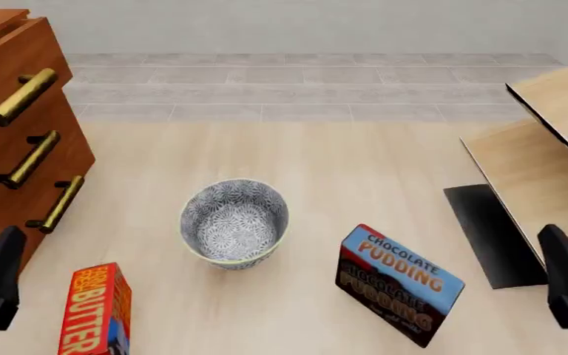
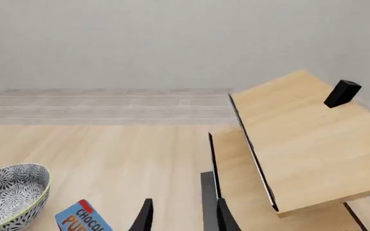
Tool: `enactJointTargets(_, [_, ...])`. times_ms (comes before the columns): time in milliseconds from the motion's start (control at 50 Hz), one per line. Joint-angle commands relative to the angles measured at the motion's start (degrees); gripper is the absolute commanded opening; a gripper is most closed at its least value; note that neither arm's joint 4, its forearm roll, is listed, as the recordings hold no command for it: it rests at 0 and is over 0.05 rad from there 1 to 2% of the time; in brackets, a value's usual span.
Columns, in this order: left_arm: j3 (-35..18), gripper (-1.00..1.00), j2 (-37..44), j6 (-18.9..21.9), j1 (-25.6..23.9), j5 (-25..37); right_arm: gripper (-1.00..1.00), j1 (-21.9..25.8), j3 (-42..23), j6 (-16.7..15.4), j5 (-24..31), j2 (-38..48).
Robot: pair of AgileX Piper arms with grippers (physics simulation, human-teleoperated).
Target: Close the top drawer of the cabinet and put the bowl on top of it.
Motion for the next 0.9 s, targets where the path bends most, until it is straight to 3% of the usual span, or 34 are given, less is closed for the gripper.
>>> enactJointTargets(20, [0.9,1.00,-0.9,1.4,0.0,-1.9,1.00,-1.2,2.9,-0.7,-3.3,-2.5])
enactJointTargets(380, [-2.6,1.00,-1.1,1.8,-1.6,-0.2,1.00,-1.5,2.9,0.1,-3.3,-2.4])
enactJointTargets(480, [-3.2,1.00,0.9,2.1,-2.6,-2.3,1.00,-1.5,2.9,0.3,-3.3,-2.5])
enactJointTargets(900, [-4.6,1.00,22.2,4.3,-6.3,-21.9,1.00,-2.0,3.0,1.0,-3.8,-2.0])
